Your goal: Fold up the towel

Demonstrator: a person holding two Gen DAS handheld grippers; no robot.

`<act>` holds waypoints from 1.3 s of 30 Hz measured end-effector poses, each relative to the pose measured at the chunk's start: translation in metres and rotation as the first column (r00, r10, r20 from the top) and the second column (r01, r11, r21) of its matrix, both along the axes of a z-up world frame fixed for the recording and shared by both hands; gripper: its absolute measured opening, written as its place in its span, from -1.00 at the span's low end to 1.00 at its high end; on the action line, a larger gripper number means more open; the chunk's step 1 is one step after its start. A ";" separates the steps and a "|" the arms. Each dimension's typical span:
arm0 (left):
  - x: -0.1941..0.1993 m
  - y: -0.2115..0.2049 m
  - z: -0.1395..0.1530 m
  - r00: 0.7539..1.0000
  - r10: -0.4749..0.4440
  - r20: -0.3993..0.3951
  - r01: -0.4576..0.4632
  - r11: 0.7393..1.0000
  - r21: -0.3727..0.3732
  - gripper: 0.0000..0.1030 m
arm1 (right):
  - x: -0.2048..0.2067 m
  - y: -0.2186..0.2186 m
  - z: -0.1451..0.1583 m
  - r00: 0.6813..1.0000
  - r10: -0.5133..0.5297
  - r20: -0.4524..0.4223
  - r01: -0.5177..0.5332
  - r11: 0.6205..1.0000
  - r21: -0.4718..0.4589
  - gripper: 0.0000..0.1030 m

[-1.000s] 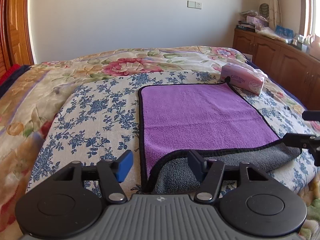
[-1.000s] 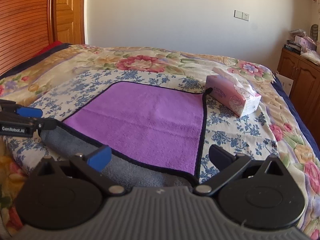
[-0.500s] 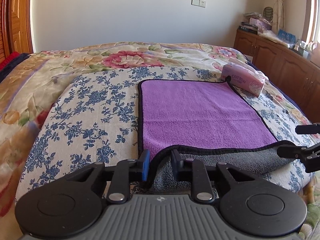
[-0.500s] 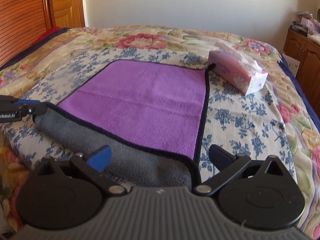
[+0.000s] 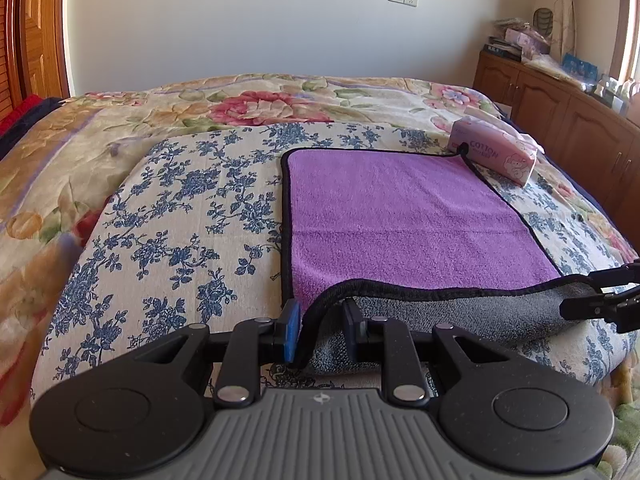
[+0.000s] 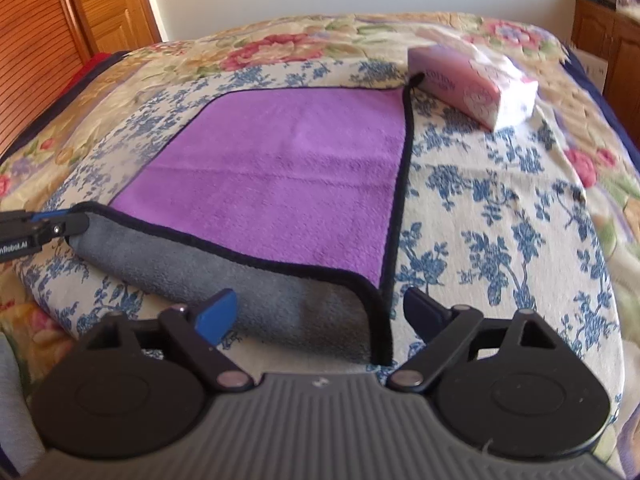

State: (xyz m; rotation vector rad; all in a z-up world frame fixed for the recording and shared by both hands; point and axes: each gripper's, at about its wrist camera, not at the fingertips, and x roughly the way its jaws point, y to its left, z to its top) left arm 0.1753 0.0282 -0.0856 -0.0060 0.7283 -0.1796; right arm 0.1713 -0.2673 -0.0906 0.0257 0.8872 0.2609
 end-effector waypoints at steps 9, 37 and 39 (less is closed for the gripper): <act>0.000 -0.002 -0.001 1.000 -0.008 -0.006 0.008 1.000 0.008 -0.52 | 0.003 -0.012 0.000 0.999 0.002 -0.034 0.000 0.998 0.065 0.57; -0.003 -0.006 0.003 0.999 -0.043 0.013 0.043 0.999 -0.002 -0.84 | 0.004 -0.022 0.005 1.000 0.015 -0.023 -0.013 0.998 0.067 -0.87; -0.004 -0.006 0.005 0.999 -0.041 0.017 0.041 0.999 -0.011 -0.85 | 0.004 -0.022 0.007 1.000 0.012 -0.007 -0.012 0.998 0.067 -0.87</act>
